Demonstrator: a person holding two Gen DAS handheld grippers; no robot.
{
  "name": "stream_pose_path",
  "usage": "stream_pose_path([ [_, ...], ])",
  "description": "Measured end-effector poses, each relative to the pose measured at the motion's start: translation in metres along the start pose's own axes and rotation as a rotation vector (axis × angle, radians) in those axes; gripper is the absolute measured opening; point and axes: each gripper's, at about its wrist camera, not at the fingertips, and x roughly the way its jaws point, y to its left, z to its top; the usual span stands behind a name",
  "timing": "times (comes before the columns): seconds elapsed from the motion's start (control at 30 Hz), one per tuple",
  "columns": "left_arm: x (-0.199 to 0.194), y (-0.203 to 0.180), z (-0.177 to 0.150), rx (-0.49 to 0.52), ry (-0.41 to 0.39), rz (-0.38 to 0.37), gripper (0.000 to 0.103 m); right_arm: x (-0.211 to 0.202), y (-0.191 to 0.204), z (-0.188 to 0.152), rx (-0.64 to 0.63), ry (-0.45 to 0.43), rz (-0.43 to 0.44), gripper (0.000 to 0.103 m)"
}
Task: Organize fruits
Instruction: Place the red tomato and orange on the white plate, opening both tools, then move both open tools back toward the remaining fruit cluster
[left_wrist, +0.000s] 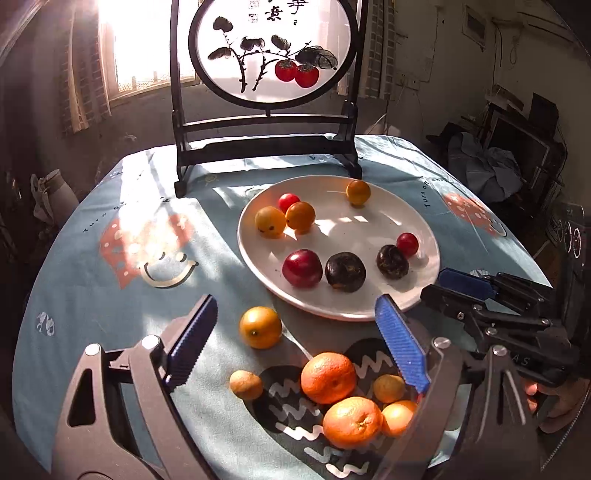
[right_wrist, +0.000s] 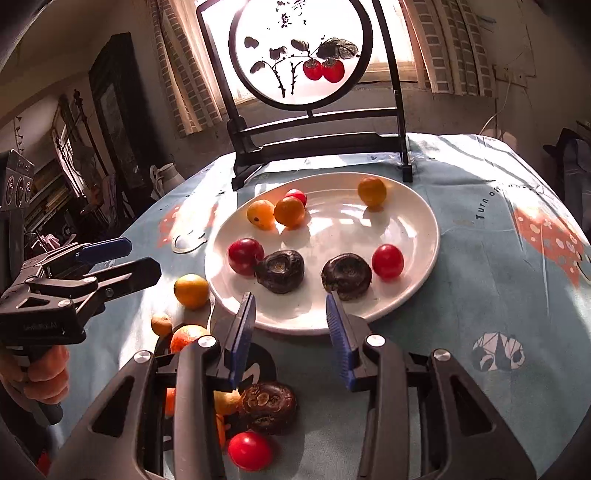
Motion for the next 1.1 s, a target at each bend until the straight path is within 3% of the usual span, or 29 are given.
stream_pose_path([
  [0.17,-0.006,0.010,-0.040,-0.040,0.014,0.009,0.092,-0.012,0.018,-0.022,-0.071,0.047,0.013,0.040],
  [0.3,-0.005,0.014,-0.053,-0.032,0.033,0.022,0.092,-0.025,0.026,-0.036,-0.128,0.067,0.006,0.040],
  [0.7,-0.008,0.019,-0.056,-0.051,0.037,0.057,0.092,-0.016,0.032,-0.064,-0.169,0.206,0.006,0.040],
  [1.1,-0.010,0.020,-0.057,-0.051,0.041,0.061,0.092,-0.010,0.032,-0.072,-0.171,0.232,-0.020,0.038],
])
